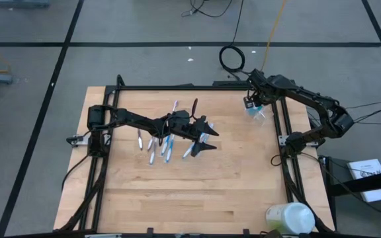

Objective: Pick & Place toothbrushing station
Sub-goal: Put the blue mouthwash into the middle of the transparent organizer

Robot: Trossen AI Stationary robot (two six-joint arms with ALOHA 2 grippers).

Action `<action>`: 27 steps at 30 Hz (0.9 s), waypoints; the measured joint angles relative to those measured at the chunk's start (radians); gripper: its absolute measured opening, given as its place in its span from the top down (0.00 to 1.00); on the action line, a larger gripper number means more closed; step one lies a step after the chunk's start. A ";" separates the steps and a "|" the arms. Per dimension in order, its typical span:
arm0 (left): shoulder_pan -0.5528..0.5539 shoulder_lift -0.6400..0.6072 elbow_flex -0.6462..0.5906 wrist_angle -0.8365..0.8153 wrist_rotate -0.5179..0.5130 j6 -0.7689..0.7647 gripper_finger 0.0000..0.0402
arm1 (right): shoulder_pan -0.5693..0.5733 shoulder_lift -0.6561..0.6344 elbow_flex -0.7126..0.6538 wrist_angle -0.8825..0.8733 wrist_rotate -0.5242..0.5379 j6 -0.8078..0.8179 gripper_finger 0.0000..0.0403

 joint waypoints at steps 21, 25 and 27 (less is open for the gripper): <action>0.000 0.000 0.000 -0.001 0.000 0.001 0.24 | 0.008 0.000 -0.048 0.060 0.055 0.012 0.70; 0.000 0.000 0.000 -0.003 0.000 0.001 0.24 | 0.008 -0.005 -0.048 0.063 0.064 0.010 0.70; 0.000 0.000 0.000 -0.004 0.000 0.001 0.24 | 0.011 -0.016 -0.048 0.064 0.081 0.007 0.70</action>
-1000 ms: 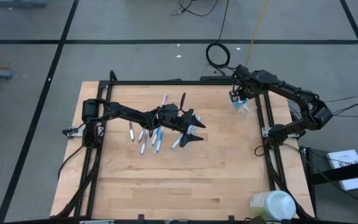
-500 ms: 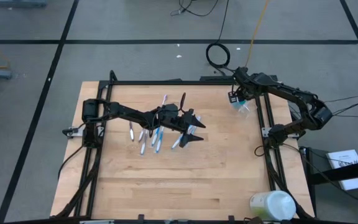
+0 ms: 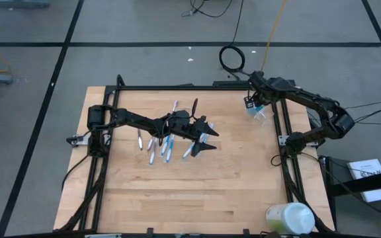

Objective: Pick & Place toothbrushing station
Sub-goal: Put the blue mouthwash into the middle of the transparent organizer, then put the violet toothbrush into the left of the transparent organizer

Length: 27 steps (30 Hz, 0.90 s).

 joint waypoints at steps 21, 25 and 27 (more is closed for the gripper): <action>0.000 0.000 0.000 -0.004 0.000 -0.001 0.24 | 0.001 -0.217 0.000 -0.008 -0.152 -0.118 0.70; 0.000 0.000 0.000 -0.004 0.000 -0.001 0.24 | 0.009 -0.301 0.000 0.006 -0.244 -0.142 0.71; 0.000 0.000 0.000 -0.004 0.000 -0.002 0.24 | 0.019 -0.350 0.000 0.007 -0.244 -0.148 0.71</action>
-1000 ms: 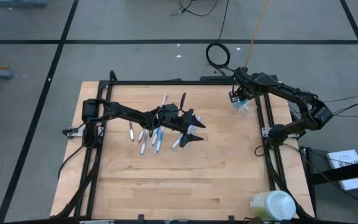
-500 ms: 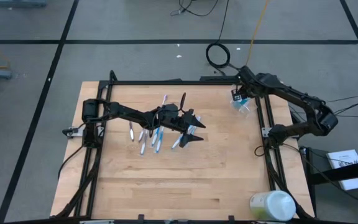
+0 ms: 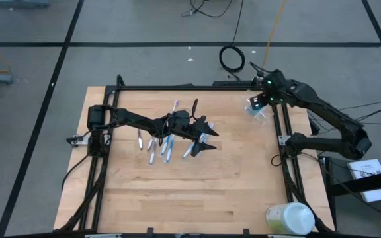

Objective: Pick & Place toothbrushing station
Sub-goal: Put the violet toothbrush into the left of the transparent organizer

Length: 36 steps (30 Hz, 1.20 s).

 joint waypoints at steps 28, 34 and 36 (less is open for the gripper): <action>-0.005 0.000 0.000 -0.003 0.001 -0.032 0.24 | 0.848 -0.264 -0.600 1.250 -0.394 -0.317 0.71; -0.004 -0.047 0.000 -0.212 -0.043 0.009 0.24 | 0.933 -0.254 -0.613 1.295 -0.389 -0.394 0.71; -0.005 -0.108 0.000 -0.385 -0.157 0.059 0.24 | 0.931 -0.254 -0.613 1.295 -0.386 -0.370 0.71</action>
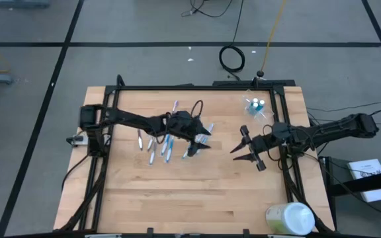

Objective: Pick & Place toothbrushing station
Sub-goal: Put the violet toothbrush into the left of the transparent organizer

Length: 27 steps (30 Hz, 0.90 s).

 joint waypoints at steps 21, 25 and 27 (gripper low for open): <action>0.097 -0.510 -0.364 -0.832 -0.648 -0.500 0.24 | -0.002 0.000 0.000 -0.001 0.005 0.008 0.71; 0.099 -0.541 -0.374 -1.057 -0.704 -0.724 0.24 | -0.002 -0.001 0.000 -0.010 0.056 -0.021 0.71; 0.099 -0.545 -0.374 -1.148 -0.709 -0.838 0.24 | -0.002 -0.001 0.000 -0.020 0.098 -0.024 0.71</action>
